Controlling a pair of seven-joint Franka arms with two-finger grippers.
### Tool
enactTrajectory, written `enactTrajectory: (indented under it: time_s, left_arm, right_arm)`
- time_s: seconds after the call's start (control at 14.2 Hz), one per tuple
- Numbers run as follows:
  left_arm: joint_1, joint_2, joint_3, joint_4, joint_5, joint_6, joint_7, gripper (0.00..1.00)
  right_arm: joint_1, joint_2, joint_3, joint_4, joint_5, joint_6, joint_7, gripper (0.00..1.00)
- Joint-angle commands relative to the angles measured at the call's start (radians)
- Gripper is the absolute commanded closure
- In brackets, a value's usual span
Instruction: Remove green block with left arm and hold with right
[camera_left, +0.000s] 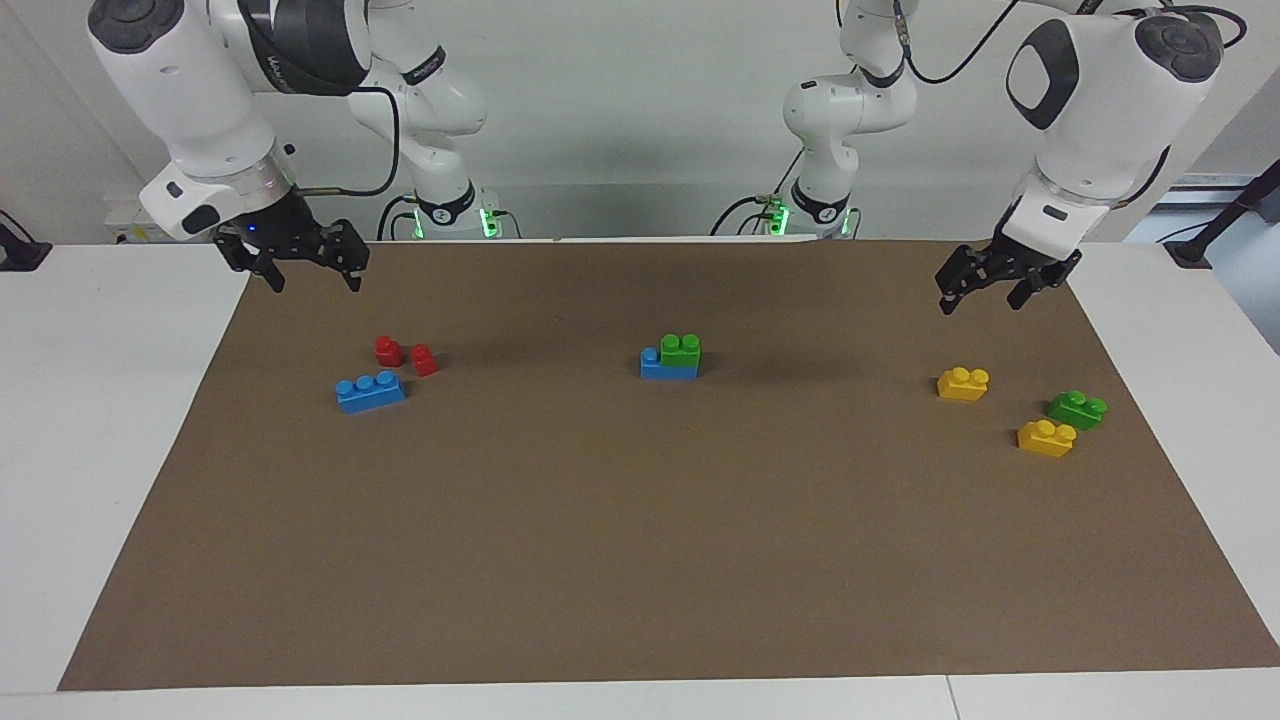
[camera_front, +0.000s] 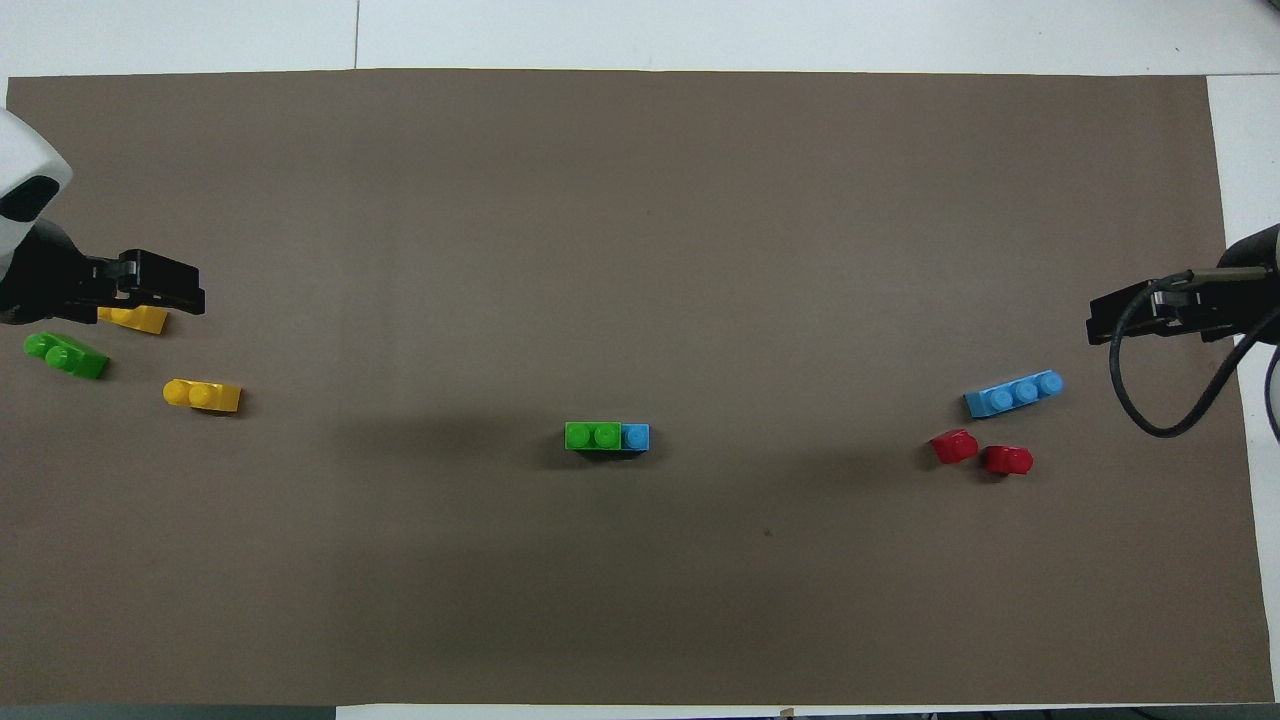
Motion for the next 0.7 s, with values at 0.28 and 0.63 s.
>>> enactTrajectory:
  time_s: [0.28,0.63]
  left_arm:
    - [0.006,0.006,0.001,0.011,-0.017,-0.001,0.018,0.0]
    - [0.007,0.003,0.002,0.005,-0.017,0.005,0.012,0.0]
  right_arm:
    - [-0.012,-0.004,0.008,-0.007,-0.015,0.011,0.001,0.0]
    - [-0.006,-0.005,0.008,-0.007,-0.012,0.02,-0.001,0.0]
